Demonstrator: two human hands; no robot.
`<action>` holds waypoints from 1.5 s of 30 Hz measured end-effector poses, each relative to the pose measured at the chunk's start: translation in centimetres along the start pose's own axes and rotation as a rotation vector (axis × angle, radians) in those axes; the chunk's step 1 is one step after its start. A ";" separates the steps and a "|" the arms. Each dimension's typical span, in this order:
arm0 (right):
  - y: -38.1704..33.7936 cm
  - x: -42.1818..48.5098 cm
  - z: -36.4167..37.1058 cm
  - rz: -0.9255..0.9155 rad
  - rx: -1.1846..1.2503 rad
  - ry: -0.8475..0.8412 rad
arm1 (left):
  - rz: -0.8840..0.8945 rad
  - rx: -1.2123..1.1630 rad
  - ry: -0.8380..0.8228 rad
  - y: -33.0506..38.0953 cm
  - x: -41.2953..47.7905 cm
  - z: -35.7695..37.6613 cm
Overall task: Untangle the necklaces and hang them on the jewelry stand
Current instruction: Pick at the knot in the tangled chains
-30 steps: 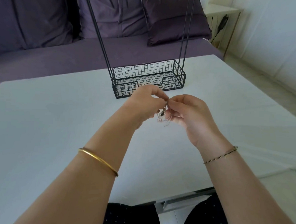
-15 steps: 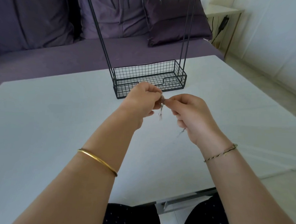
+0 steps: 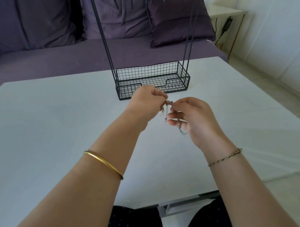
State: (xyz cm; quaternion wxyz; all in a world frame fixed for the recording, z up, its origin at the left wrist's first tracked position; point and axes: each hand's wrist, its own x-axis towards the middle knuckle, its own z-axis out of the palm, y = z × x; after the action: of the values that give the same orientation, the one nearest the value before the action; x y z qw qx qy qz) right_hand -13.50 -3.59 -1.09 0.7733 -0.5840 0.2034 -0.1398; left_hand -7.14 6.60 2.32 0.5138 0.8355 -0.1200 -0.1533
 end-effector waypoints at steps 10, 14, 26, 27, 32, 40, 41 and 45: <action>0.0 0.3 0.1 -0.118 -0.015 0.095 | -0.086 -0.048 -0.102 0.1 0.0 -0.5; 0.0 0.4 0.1 -0.157 0.039 0.106 | -0.025 0.097 -0.077 0.1 -0.3 -0.4; 0.3 0.2 0.2 -0.237 -0.095 0.049 | -0.006 0.108 0.007 -0.1 0.0 -0.2; 0.3 0.2 0.1 -0.211 -0.117 0.035 | -0.025 0.073 0.023 -0.1 0.1 -0.3; 0.4 0.3 0.0 -0.126 -0.135 -0.036 | -0.061 0.044 0.035 0.2 0.3 -0.4; 0.4 0.7 -0.5 -0.308 -0.185 0.112 | -0.039 0.070 -0.123 -0.1 0.3 -0.7; 0.4 0.7 -0.4 -0.310 -0.178 0.111 | -0.044 0.089 -0.132 -0.1 0.3 -0.8; 0.3 0.7 0.0 -0.289 -0.140 0.118 | -0.049 0.144 -0.102 -0.1 0.2 -0.5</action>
State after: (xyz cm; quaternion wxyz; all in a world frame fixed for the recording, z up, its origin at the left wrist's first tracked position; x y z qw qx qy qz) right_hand -12.85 -3.84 -1.49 0.6892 -0.6506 0.1716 -0.2689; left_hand -6.78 7.00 2.41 0.4415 0.8641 -0.1364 -0.1993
